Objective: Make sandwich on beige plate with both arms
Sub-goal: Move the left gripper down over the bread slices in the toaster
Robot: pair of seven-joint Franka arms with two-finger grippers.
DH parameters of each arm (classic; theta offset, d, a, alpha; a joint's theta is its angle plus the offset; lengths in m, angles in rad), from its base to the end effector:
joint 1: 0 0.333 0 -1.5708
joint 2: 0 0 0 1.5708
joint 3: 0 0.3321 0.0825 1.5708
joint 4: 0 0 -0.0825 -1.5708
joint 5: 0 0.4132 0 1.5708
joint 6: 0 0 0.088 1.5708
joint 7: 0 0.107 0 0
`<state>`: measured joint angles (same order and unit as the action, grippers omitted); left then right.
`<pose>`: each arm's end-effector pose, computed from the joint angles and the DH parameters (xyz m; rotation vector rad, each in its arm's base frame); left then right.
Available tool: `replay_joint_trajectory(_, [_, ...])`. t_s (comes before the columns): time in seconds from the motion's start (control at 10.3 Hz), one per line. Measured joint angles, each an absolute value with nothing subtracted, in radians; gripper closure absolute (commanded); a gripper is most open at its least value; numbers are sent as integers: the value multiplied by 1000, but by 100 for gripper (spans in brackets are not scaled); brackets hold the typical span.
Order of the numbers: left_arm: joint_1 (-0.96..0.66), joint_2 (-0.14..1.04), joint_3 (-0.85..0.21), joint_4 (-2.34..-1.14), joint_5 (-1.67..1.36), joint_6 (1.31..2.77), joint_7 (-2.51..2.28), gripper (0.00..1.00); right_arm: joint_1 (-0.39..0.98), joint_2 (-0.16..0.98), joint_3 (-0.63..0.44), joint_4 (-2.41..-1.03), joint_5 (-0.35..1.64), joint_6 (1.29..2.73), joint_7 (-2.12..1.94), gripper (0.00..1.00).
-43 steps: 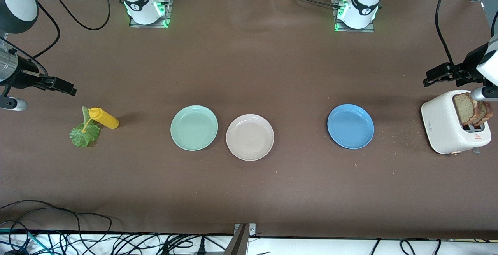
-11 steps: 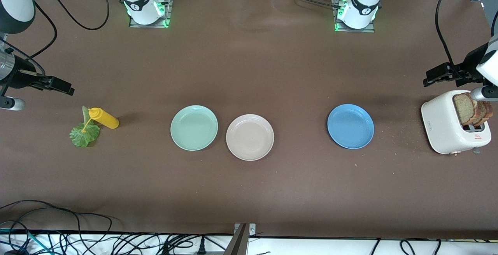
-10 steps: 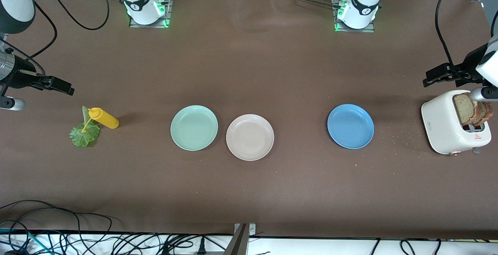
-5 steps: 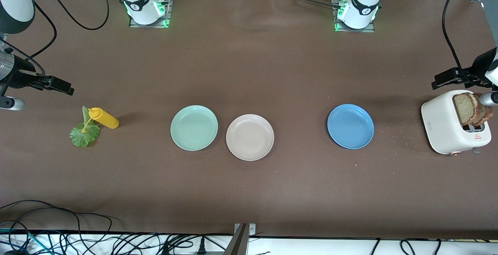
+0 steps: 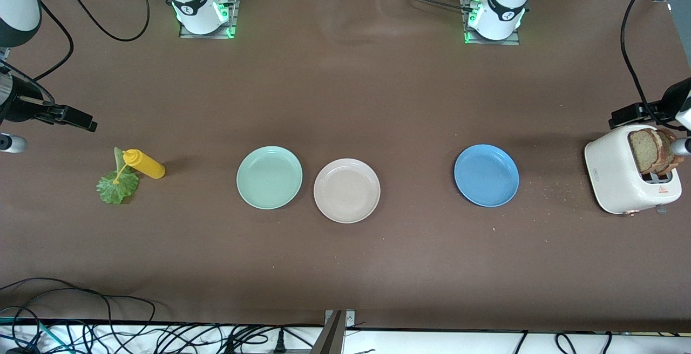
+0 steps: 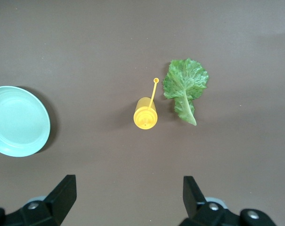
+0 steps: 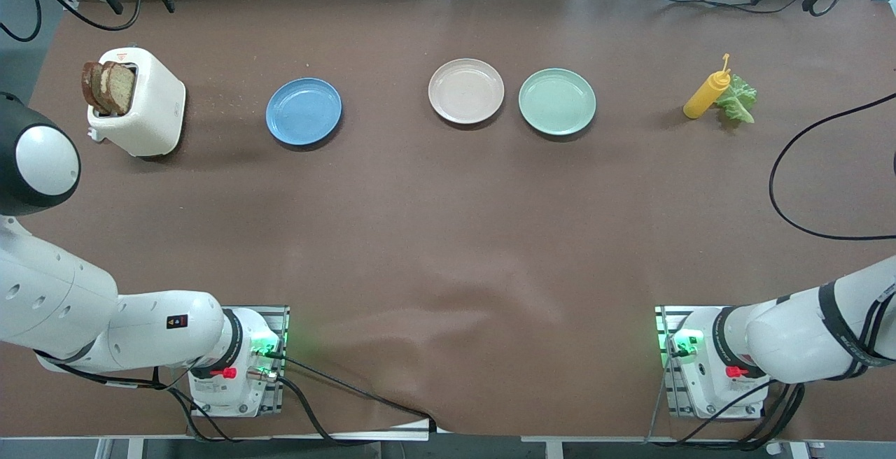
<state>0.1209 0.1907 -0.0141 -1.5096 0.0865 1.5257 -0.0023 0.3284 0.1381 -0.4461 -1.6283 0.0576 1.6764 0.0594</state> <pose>0.6278 0.0777 0.5516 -3.0506 -0.1610 0.2737 0.6221 -0.0529 0.5445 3.1257 -0.2883 -0.1199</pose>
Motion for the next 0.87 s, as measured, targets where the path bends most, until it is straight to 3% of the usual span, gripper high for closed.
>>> replay_joint_trajectory(0.49, [146,244,-9,-1539,199,1549,18,0,328,138,-450,-1628,58,1676,41,0])
replay_joint_trajectory(0.87, [159,242,78,-1732,204,1831,158,0,328,138,-450,-1628,58,1676,39,0])
